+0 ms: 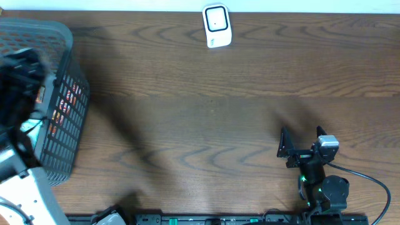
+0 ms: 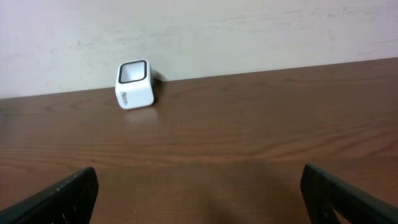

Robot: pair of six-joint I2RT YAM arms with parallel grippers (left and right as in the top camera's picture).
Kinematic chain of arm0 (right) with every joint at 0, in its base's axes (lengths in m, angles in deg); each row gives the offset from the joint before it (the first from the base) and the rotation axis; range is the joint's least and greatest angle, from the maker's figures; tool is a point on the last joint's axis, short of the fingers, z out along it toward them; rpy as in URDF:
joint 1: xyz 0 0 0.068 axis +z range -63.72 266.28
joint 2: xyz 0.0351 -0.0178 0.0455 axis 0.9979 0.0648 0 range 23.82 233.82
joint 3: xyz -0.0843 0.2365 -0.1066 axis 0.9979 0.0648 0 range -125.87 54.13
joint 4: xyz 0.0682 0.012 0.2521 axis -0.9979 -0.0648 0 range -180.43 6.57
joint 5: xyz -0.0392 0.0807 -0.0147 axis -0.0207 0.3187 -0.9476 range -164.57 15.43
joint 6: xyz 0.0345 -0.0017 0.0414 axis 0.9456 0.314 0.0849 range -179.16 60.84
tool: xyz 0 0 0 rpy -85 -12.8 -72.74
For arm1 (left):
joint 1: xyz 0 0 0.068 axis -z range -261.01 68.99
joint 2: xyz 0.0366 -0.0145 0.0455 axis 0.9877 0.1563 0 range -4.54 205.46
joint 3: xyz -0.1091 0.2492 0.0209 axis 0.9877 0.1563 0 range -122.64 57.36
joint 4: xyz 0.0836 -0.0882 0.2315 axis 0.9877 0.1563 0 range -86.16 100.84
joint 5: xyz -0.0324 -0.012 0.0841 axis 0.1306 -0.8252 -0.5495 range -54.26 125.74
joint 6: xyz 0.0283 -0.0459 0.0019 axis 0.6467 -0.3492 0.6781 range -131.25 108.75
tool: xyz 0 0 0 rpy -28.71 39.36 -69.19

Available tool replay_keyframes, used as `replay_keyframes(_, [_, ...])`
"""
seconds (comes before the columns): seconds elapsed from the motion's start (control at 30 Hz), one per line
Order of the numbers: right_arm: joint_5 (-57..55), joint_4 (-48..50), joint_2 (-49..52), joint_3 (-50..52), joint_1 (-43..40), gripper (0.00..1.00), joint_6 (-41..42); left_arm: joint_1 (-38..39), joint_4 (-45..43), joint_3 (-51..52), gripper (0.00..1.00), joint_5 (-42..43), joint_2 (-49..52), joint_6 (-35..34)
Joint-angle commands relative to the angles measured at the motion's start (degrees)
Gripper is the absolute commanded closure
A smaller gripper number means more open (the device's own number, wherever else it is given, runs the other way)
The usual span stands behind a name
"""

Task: Scan the item barcode
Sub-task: 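Lift the jar out of the basket and carry it to table center, then set the jar upright on the table and release it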

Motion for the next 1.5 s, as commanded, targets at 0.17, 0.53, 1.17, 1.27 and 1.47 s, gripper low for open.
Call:
replay_keyframes(0.17, [0.3, -0.2, -0.1, 0.1, 0.3, 0.01, -0.9, 22.3, 0.0, -1.2, 0.29, -8.5, 5.6, -1.3])
replay_keyframes(0.53, [0.3, -0.2, -0.1, 0.1, 0.3, 0.01, -0.9, 44.5, 0.5, -1.1, 0.29, -20.2, 23.2, -1.4])
replay_keyframes(1.17, [0.3, -0.2, -0.1, 0.1, 0.3, 0.01, -0.9, 52.5, 3.0, -1.1, 0.29, -22.1, 47.8, -24.2])
replay_keyframes(1.27, [0.3, -0.2, -0.1, 0.1, 0.3, 0.01, -0.9, 52.5, 2.9, -1.1, 0.29, -22.4, 48.0, -30.4])
replay_keyframes(1.47, [0.3, -0.2, -0.1, 0.1, 0.3, 0.01, -0.9, 52.6, 3.2, -0.9, 0.29, -23.0, 48.1, -38.4])
